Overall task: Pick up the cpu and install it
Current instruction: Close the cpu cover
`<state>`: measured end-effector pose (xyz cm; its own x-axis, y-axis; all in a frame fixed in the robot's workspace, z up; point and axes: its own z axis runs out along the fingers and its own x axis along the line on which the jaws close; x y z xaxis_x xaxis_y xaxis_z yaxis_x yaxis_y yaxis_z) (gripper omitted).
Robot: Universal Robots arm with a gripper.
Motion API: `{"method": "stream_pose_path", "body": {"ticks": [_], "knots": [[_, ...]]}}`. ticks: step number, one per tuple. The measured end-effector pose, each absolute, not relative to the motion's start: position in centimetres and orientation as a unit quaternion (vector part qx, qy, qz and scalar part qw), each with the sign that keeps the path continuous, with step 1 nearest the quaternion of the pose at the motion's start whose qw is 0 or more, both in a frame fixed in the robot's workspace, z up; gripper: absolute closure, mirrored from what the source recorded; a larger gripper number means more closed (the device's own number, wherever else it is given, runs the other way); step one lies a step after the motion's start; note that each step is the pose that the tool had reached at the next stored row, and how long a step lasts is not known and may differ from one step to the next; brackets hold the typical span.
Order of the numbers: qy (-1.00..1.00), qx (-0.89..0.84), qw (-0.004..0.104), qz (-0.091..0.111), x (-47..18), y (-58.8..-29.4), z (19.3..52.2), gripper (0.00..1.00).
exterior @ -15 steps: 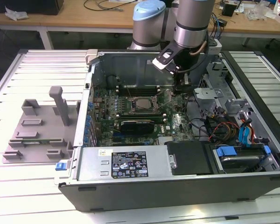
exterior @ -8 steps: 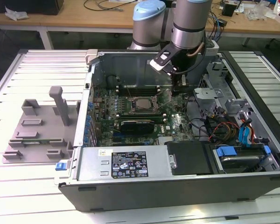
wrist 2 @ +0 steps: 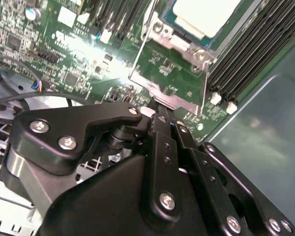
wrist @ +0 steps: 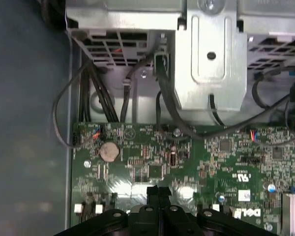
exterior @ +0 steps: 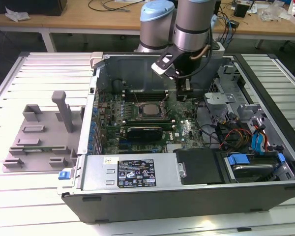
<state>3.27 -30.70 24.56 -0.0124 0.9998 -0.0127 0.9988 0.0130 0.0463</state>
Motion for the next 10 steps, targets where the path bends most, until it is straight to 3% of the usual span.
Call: {"method": "stream_pose_path", "body": {"ticks": [10], "knots": [[0.711,0.702,0.027,0.018,-0.5,-30.7,24.6,0.89]]}}
